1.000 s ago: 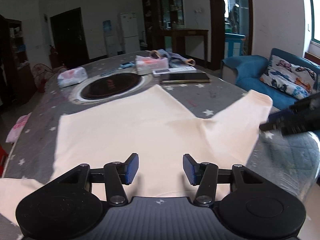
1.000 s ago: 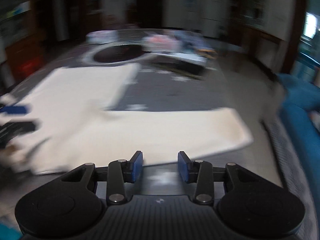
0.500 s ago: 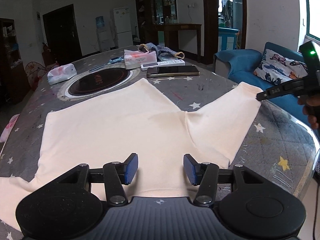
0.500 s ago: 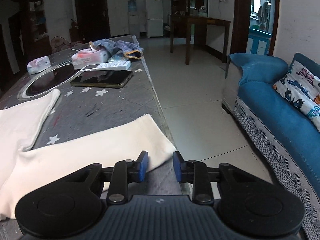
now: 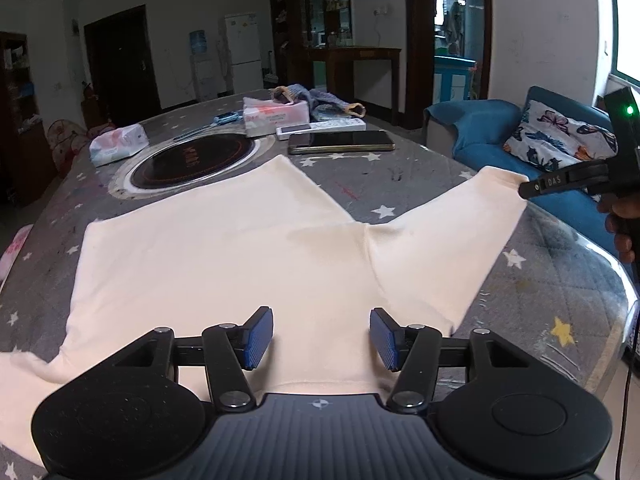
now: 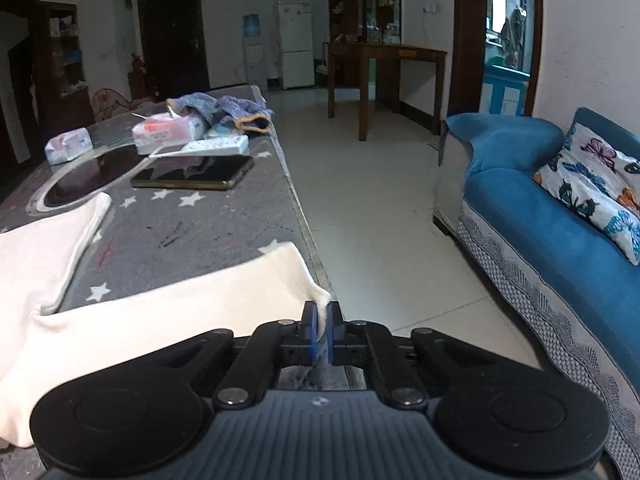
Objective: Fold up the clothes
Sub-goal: 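Grasp the shirt side edge with the right gripper and lift it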
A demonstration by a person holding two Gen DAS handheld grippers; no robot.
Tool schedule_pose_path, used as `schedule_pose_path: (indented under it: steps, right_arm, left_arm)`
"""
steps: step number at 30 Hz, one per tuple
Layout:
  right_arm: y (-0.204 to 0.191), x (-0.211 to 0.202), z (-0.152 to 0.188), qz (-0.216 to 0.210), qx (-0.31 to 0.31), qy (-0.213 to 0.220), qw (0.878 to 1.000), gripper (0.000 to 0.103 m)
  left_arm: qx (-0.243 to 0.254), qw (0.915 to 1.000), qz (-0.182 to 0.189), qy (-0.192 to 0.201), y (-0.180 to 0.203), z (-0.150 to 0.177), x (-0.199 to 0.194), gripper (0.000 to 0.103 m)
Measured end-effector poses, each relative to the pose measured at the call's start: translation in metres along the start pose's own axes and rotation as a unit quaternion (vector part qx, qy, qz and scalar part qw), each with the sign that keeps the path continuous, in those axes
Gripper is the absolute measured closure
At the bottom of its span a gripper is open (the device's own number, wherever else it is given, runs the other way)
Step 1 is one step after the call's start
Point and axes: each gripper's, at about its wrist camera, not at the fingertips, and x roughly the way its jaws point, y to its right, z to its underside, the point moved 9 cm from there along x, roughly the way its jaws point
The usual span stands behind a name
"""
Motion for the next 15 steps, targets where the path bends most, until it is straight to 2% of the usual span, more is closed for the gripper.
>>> schedule_pose_path:
  steps: [4,10,15]
  right_arm:
    - [-0.005,-0.021,-0.014,-0.012,-0.005,0.034,0.999,0.099]
    - [-0.016,-0.048,-0.036,-0.035,-0.006,0.063,0.997,0.099]
    - [-0.041,-0.084,-0.062,-0.067,-0.023,0.091,0.993,0.099]
  left_arm:
    - [0.009,0.9999,0.010,-0.003,0.009,0.002,0.003,0.046]
    - [0.021,0.9995,0.021,-0.009,0.021,0.007,0.008,0.046]
    - [0.013,0.9996,0.024,-0.002,0.015,0.006,0.001,0.046]
